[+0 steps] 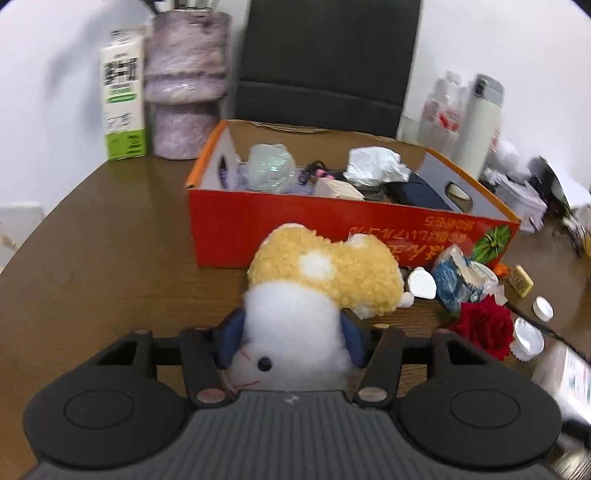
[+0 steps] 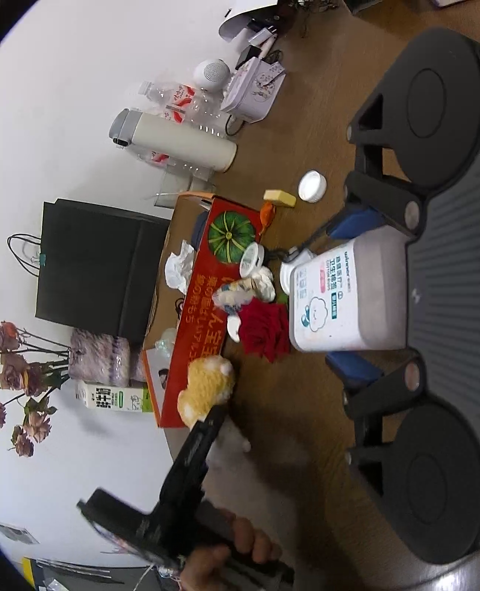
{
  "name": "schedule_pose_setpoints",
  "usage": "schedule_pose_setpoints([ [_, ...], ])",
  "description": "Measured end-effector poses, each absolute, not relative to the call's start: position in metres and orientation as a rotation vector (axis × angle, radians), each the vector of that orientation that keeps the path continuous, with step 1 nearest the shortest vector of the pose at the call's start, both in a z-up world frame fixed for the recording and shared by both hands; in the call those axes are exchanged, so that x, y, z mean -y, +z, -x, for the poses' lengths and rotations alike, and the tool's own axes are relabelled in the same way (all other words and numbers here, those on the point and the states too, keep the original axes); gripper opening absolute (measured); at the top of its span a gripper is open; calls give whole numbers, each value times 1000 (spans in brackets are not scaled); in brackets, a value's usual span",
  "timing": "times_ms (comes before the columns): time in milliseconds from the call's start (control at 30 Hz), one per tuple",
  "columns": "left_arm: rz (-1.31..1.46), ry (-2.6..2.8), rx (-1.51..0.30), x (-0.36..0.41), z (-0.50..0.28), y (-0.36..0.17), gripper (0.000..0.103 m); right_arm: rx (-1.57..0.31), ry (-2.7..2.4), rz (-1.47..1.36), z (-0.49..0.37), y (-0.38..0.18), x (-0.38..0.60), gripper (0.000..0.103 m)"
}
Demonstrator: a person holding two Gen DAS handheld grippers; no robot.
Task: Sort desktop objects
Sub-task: 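Grasp the white plastic container with the right tool while the left tool grasps the plush hamster, then carry the container with the right tool while the left tool carries the hamster to the box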
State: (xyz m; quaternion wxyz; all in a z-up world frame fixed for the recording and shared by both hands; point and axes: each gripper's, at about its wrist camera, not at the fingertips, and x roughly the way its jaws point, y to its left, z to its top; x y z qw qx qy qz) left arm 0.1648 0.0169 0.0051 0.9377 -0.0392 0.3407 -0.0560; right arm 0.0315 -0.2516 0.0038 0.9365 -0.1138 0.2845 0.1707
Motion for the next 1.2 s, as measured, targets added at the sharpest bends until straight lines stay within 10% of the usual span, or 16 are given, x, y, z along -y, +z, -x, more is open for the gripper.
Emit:
schedule_pose_setpoints([
  [400,-19,-124,-653,7,10,14,50,-556,350,209,53,5,246,67],
  [567,-94,-97,-586,17,51,9,76,-570,332,221,63,0,244,67],
  [767,-42,-131,-628,7,81,2,76,-574,308,183,69,-3,251,70],
  [1200,12,-88,-595,3,73,5,43,-594,307,127,67,-5,251,66],
])
